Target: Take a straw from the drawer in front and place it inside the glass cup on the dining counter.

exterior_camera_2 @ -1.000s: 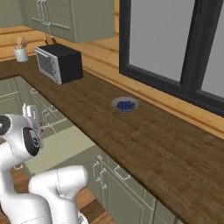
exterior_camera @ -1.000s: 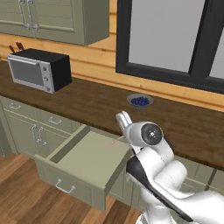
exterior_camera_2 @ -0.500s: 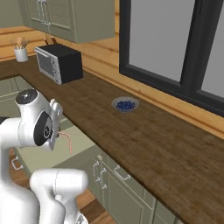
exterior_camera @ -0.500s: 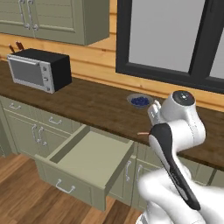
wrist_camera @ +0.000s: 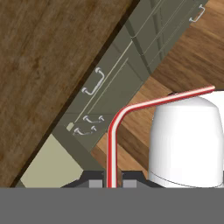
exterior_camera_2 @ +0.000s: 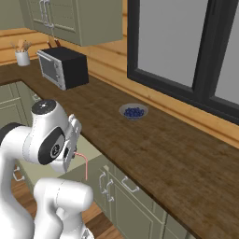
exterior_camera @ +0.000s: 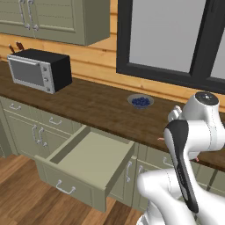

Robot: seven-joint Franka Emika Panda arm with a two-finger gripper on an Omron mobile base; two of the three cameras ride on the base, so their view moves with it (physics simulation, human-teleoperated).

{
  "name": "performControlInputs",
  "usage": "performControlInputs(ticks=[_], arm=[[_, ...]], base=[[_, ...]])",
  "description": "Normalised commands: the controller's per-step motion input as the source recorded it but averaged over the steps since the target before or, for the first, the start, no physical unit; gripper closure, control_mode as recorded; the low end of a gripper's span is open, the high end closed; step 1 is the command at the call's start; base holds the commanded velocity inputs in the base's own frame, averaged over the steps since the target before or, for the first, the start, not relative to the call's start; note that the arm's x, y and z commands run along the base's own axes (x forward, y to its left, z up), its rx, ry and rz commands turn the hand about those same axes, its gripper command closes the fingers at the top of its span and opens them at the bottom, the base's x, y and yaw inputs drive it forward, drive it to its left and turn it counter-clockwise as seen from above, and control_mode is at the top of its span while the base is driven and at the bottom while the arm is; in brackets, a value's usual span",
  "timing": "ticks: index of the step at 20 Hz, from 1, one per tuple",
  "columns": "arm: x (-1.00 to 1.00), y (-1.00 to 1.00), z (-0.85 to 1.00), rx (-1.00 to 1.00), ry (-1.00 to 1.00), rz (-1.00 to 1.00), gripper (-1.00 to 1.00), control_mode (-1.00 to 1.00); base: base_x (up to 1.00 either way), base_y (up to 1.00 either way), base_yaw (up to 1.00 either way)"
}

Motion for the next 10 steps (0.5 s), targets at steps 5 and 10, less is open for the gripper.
performControlInputs(ticks=[5,10], arm=[[0.00,0.10,-0.25,-0.09,0.00,0.00,1.00,-1.00],[0.00,0.08,-0.10,-0.06,0.00,0.00,1.00,1.00]], base=[[0.00,0.00,0.00],[-0.09,0.06,0.04]])
